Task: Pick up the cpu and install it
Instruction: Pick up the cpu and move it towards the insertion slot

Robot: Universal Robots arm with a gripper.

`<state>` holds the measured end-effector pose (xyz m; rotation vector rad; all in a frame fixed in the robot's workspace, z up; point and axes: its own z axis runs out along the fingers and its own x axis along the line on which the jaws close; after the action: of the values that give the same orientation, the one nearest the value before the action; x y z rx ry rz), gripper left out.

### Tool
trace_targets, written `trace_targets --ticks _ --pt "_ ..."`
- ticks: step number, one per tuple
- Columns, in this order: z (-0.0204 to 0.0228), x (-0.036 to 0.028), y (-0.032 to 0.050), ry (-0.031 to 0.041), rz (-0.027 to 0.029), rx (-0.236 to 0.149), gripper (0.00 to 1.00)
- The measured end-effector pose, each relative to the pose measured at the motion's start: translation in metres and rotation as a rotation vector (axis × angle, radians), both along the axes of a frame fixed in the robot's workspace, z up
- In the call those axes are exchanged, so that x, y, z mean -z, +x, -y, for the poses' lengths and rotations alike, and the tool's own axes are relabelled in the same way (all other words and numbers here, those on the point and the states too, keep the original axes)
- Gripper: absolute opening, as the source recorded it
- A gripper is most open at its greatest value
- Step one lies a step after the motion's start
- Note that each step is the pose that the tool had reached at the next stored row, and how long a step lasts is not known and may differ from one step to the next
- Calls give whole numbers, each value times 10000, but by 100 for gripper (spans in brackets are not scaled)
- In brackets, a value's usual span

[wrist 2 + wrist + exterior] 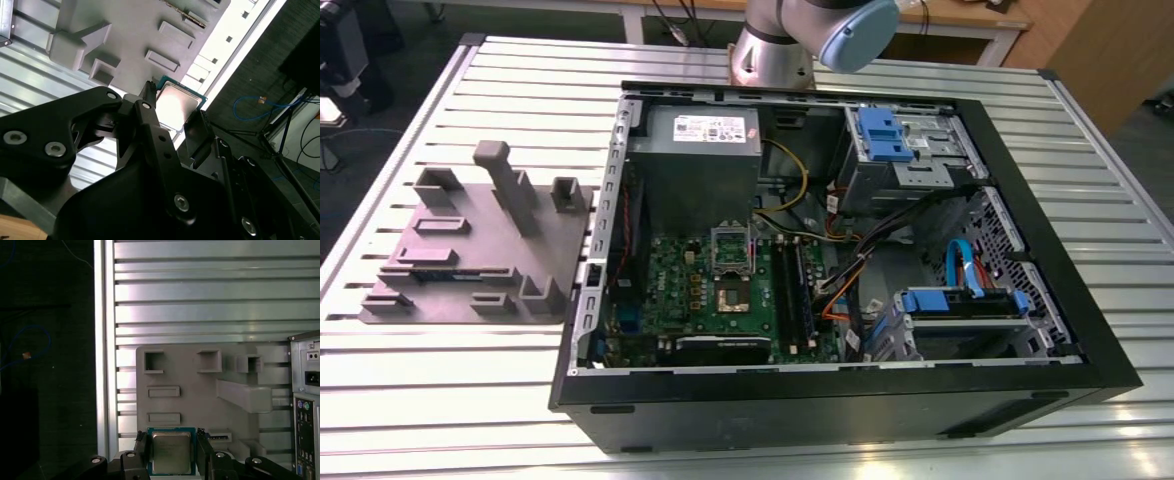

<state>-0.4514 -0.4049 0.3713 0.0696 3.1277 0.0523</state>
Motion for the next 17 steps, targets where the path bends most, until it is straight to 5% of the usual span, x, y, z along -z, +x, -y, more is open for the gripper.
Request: trace_targets --ticks 17 --pt "0 -154 0 1 2 0 47"
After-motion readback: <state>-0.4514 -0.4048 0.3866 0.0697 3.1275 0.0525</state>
